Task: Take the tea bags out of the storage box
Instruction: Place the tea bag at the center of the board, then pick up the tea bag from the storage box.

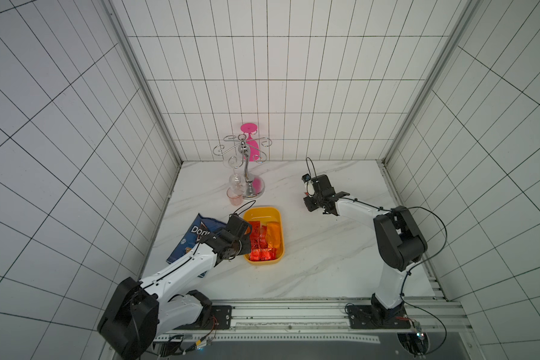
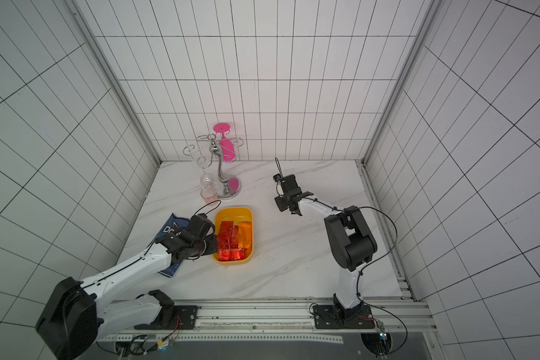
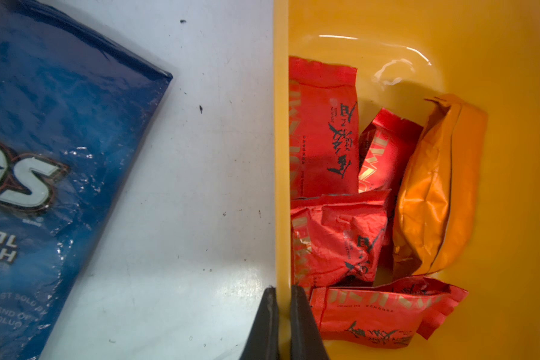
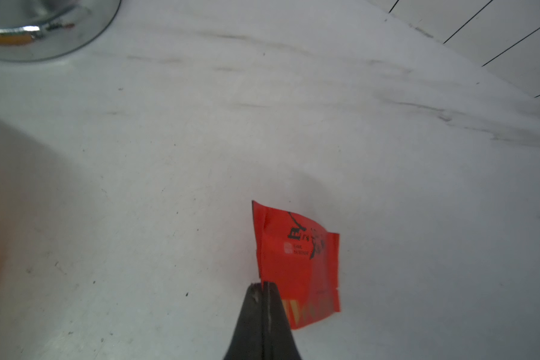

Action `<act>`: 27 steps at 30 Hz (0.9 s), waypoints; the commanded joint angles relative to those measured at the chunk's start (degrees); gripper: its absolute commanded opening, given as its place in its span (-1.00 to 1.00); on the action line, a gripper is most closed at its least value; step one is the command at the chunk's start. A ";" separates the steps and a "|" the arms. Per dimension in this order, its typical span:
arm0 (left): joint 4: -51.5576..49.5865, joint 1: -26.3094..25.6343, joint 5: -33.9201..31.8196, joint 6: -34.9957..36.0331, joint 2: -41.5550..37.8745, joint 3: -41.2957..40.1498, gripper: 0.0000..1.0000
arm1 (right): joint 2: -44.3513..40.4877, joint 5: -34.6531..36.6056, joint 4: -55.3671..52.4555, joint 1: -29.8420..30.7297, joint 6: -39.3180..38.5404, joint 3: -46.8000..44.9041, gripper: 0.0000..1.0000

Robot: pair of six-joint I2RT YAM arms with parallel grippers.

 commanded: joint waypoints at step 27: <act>0.73 0.28 -1.15 -0.05 -0.58 -1.17 -1.00 | 1.59 -10.02 -38.76 17.69 27.25 25.62 0.06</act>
